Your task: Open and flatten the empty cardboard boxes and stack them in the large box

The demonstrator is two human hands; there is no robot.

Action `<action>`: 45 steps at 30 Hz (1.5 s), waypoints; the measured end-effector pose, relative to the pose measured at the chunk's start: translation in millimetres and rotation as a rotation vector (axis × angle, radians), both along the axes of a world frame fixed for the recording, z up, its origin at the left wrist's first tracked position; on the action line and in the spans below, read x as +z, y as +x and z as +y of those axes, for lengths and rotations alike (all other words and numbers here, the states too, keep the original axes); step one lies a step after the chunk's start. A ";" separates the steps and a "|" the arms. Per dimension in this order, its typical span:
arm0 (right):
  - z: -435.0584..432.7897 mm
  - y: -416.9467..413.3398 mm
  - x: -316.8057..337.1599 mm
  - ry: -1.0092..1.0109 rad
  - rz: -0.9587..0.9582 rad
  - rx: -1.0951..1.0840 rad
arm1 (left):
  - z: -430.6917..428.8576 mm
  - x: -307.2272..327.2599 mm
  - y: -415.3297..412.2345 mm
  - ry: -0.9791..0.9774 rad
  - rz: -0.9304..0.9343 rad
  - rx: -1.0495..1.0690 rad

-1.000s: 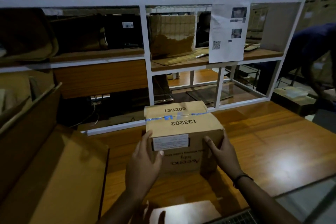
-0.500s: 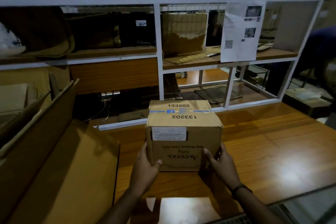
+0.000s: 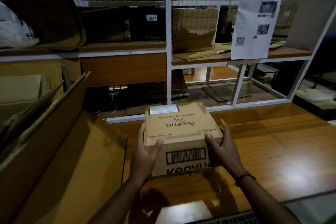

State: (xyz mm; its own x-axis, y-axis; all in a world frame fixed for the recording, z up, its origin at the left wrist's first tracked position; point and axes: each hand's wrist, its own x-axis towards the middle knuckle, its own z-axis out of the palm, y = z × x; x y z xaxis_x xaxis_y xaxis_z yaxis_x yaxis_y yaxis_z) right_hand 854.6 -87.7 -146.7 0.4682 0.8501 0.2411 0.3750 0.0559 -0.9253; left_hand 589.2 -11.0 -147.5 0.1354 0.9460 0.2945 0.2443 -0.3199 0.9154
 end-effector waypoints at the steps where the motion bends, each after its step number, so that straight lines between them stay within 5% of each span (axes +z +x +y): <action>1: -0.7 -1.2 -3.3 0.002 0.027 0.011 | -2.6 -8.8 -1.1 -0.029 -0.002 0.006; 9: -7.4 -10.2 -25.7 -0.014 0.096 -0.004 | -4.2 -54.4 -3.5 -0.187 0.030 0.052; 14: -3.6 -9.5 -2.2 -0.005 -0.025 -0.058 | -5.9 -14.6 -6.9 -0.028 0.126 0.113; 20: 6.3 -9.5 54.0 -0.051 -0.332 -0.262 | -2.2 65.8 -8.9 0.096 0.463 0.278; 26: 20.4 -11.6 80.6 -0.465 -0.662 -0.178 | 15.1 83.4 0.9 -0.005 0.894 0.187; 29: 25.5 -19.5 74.2 -0.592 -0.676 -0.168 | 17.1 77.0 11.0 -0.033 0.876 0.242; 32: 23.3 -22.9 77.5 -0.534 -0.749 -0.220 | 15.1 77.7 17.9 0.254 0.804 0.332; 35: 15.6 -29.7 78.7 -0.281 -0.890 -0.308 | 7.4 83.0 20.1 0.613 0.589 0.091; 39: 9.1 -34.4 78.4 0.000 -0.986 -0.366 | 3.2 81.8 24.3 0.641 0.731 -0.370; 45: 3.4 -33.6 74.6 0.087 -0.886 -0.144 | 13.1 81.6 30.0 0.701 0.576 -0.207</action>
